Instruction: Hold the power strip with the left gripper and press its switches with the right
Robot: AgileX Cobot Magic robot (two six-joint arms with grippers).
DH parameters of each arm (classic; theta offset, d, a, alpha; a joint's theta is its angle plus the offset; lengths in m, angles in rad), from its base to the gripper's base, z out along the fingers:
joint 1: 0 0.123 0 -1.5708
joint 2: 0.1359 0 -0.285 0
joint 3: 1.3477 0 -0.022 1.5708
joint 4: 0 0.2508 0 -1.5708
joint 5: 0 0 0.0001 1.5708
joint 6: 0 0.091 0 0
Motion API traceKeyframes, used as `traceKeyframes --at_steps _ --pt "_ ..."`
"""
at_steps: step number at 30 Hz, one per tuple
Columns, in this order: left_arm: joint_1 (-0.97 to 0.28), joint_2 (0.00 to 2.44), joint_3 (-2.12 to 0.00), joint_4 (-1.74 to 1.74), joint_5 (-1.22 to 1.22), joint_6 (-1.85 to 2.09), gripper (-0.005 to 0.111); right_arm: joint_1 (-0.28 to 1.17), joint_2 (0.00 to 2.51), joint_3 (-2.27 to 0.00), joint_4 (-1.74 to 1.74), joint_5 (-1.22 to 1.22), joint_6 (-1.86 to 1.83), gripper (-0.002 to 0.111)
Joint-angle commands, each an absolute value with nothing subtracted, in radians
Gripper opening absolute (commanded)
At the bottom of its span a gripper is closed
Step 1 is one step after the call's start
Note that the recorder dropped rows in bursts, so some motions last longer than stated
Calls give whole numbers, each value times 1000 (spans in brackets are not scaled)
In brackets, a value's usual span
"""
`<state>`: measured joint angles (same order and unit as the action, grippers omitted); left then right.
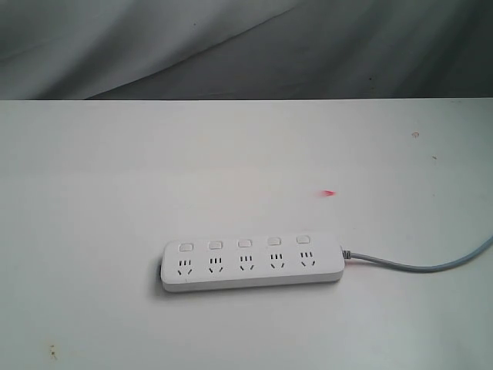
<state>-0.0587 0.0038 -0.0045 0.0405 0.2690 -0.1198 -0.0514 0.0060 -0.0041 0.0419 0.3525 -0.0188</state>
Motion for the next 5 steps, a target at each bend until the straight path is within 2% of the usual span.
traceKeyframes --at_steps 1,5 --pt "-58 0 0 43 266 -121 0 -61 0 0 36 340 -16 0" --pt "-58 0 0 43 266 -124 0 -61 0 0 36 340 -18 0"
